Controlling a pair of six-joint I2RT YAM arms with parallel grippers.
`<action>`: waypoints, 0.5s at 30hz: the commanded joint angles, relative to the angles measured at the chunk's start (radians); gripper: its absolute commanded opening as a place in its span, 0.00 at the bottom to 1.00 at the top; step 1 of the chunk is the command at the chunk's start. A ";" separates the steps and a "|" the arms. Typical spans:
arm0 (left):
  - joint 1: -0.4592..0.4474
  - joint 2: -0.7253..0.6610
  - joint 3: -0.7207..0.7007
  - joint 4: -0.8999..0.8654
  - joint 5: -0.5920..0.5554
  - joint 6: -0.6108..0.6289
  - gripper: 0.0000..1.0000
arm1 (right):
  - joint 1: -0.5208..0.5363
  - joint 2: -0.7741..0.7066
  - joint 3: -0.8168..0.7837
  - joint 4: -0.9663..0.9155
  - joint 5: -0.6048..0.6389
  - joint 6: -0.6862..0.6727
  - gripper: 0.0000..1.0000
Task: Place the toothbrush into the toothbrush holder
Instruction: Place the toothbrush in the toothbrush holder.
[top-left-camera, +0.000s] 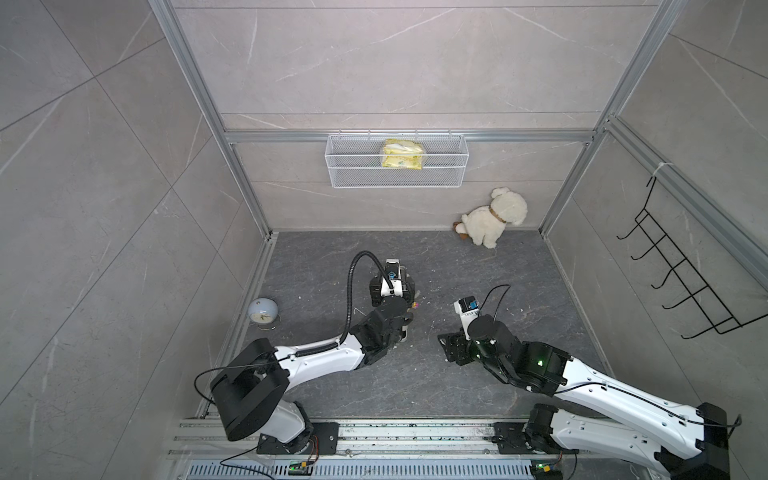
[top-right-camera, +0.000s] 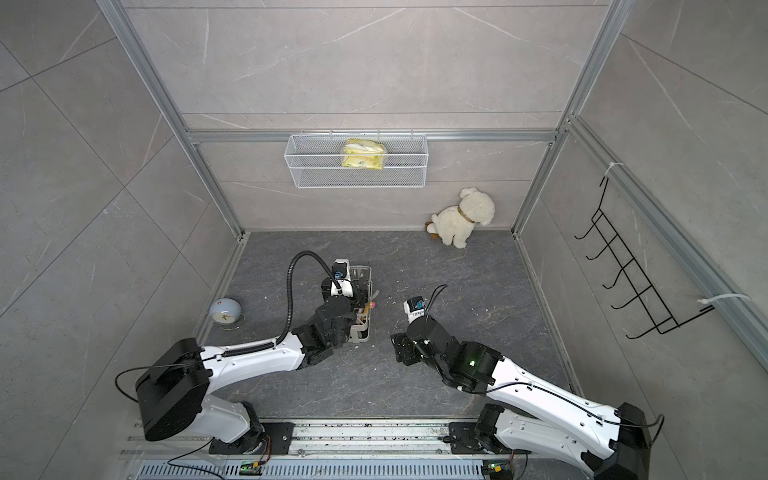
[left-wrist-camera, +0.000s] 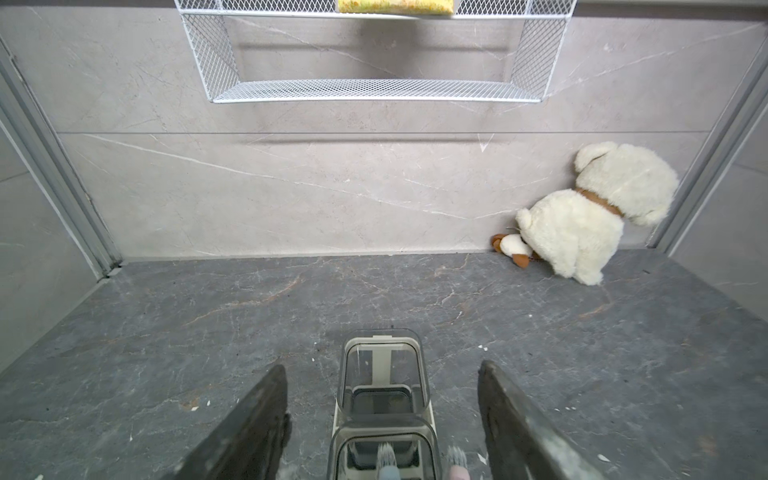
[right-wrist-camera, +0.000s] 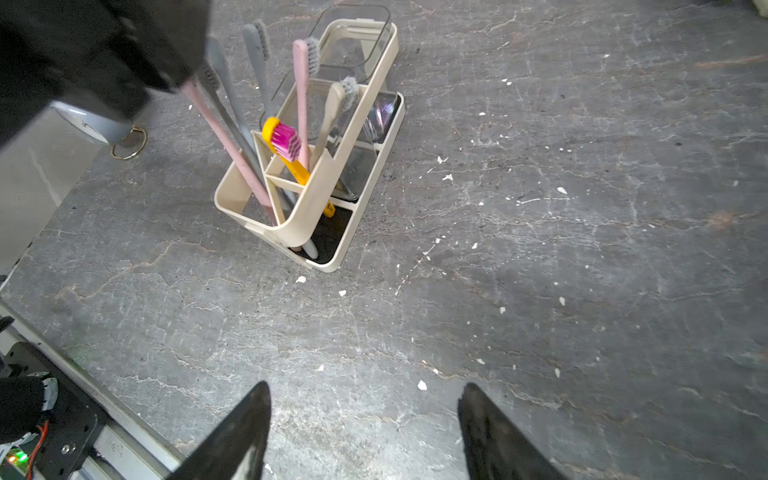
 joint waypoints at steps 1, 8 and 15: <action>0.001 -0.174 0.031 -0.237 -0.047 -0.124 0.98 | -0.018 -0.037 0.032 -0.080 0.104 -0.013 0.79; 0.102 -0.490 -0.068 -0.699 -0.218 -0.336 0.99 | -0.311 0.016 -0.034 -0.028 0.180 -0.128 0.99; 0.444 -0.519 -0.317 -0.453 -0.114 0.060 0.99 | -0.569 0.379 -0.011 0.200 0.328 -0.217 1.00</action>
